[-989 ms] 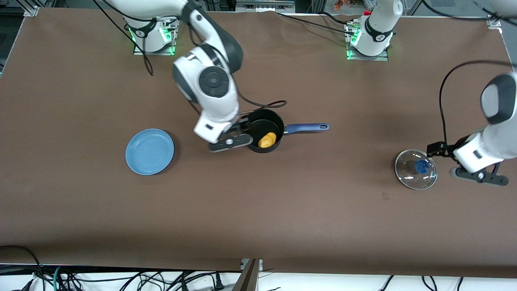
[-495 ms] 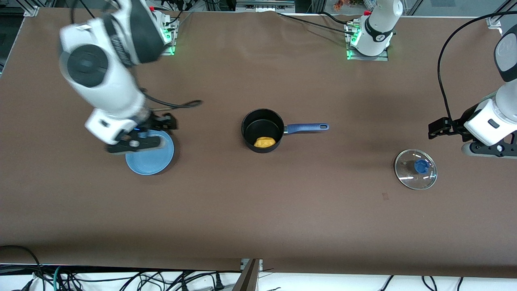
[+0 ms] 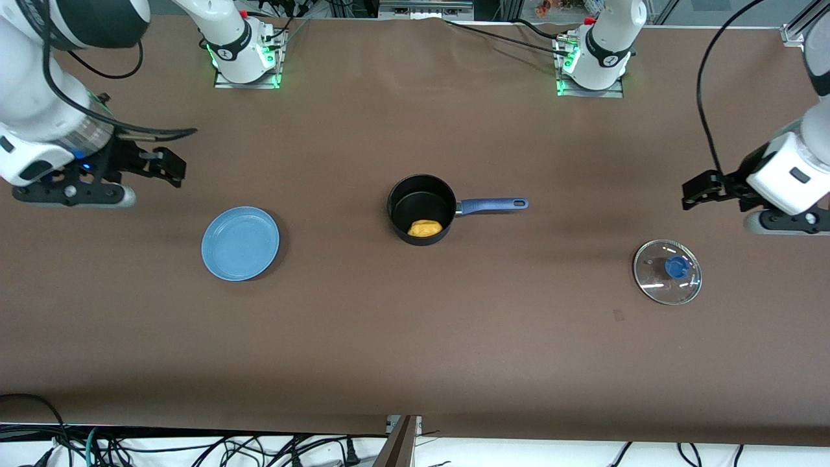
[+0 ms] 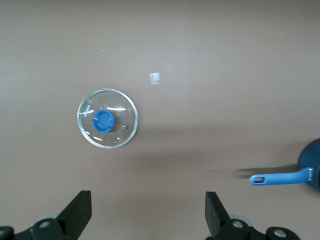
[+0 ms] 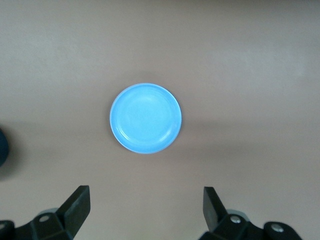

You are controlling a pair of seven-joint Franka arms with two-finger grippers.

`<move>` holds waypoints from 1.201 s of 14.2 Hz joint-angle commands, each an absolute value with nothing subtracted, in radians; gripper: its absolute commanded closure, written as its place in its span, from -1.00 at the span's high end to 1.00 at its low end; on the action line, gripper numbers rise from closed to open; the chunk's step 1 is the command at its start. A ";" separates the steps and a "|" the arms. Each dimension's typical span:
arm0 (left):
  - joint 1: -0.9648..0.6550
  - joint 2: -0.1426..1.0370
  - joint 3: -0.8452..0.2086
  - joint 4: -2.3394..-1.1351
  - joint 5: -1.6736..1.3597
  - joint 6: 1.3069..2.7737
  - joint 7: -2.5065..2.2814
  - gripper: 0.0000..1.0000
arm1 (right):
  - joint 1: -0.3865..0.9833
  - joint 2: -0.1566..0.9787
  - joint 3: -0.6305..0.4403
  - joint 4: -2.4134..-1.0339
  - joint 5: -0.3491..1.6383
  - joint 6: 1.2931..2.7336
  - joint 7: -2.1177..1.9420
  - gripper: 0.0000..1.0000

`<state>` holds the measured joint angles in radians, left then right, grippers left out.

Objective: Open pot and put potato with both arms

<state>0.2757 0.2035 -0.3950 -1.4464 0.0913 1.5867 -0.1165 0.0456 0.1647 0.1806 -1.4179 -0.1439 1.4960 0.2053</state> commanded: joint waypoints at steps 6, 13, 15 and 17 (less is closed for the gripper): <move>0.159 0.158 -0.252 -1.482 0.069 1.582 -0.126 1.00 | 0.018 0.068 0.002 -1.450 -0.038 1.463 0.055 1.00; 0.040 0.023 -0.136 -1.677 0.067 1.723 -0.133 1.00 | 0.015 0.075 -0.005 -1.463 0.009 1.445 0.072 1.00; 0.040 0.028 -0.141 -1.669 0.067 1.717 -0.135 1.00 | 0.018 0.089 -0.006 -1.453 0.003 1.442 0.057 1.00; 0.040 0.026 -0.149 -1.669 0.069 1.715 -0.137 1.00 | 0.018 0.091 -0.009 -1.451 0.003 1.443 0.055 1.00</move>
<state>0.0483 0.0479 -0.1520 -1.6442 0.0849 1.6977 -0.1309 0.0204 0.0942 -0.0104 -1.4516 -0.0021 1.4532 0.0657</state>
